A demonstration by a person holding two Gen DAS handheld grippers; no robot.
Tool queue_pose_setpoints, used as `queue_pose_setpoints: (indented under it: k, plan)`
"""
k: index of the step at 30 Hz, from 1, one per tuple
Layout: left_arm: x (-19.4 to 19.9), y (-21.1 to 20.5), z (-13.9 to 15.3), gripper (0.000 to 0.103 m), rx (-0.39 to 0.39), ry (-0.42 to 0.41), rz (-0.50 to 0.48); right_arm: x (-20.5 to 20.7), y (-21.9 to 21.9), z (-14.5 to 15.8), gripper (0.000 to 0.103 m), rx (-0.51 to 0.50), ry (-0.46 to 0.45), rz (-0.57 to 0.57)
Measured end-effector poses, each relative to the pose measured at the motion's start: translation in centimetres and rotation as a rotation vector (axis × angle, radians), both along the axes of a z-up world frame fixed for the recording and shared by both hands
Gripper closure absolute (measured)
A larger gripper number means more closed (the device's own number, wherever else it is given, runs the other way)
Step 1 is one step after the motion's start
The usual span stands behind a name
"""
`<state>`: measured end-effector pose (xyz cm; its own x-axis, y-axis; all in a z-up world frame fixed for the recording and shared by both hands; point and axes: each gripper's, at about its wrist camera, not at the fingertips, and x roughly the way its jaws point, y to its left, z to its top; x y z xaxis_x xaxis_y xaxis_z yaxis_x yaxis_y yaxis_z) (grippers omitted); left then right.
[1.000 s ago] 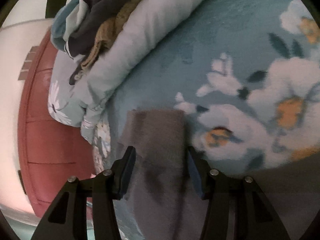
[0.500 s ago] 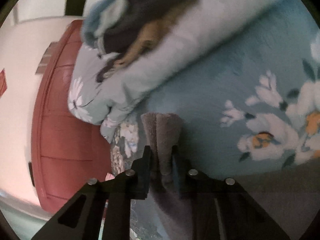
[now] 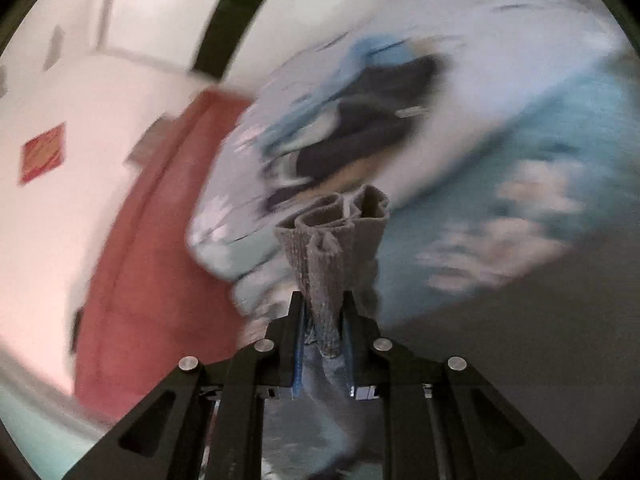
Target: Fold clothes
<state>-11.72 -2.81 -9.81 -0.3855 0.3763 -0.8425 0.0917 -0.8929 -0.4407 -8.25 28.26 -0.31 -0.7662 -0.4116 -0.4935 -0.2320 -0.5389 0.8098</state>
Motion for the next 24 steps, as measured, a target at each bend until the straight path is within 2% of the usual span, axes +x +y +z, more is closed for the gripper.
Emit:
queue_pose_setpoints:
  k: [3,7,10,14,17,21,24]
  plan:
    - [0.5,-0.1,-0.6,0.054,-0.006,-0.033,-0.003,4.9,3.0,-4.8,0.086,-0.066,-0.148,-0.142]
    - [1.6,-0.2,-0.5,0.054,-0.026,-0.054,-0.017,9.1,5.1,-10.1,0.086,-0.207,-0.289,-0.265]
    - [2.3,-1.0,-0.2,0.054,-0.016,-0.060,-0.007,9.0,5.3,-9.2,0.086,-0.194,-0.259,-0.287]
    - [3.2,-2.0,1.0,0.054,0.002,-0.047,0.023,8.9,5.3,-6.5,0.086,-0.073,-0.220,-0.269]
    - [3.2,-2.1,1.8,0.053,0.018,-0.042,0.032,8.8,5.7,-6.9,0.086,-0.034,-0.256,-0.270]
    - [2.6,-0.3,3.0,0.053,0.006,-0.036,-0.024,9.0,6.7,-9.5,0.086,-0.145,-0.331,-0.243]
    - [2.4,2.5,3.5,0.053,-0.013,-0.025,-0.089,9.4,7.1,-9.7,0.083,-0.177,-0.322,-0.227]
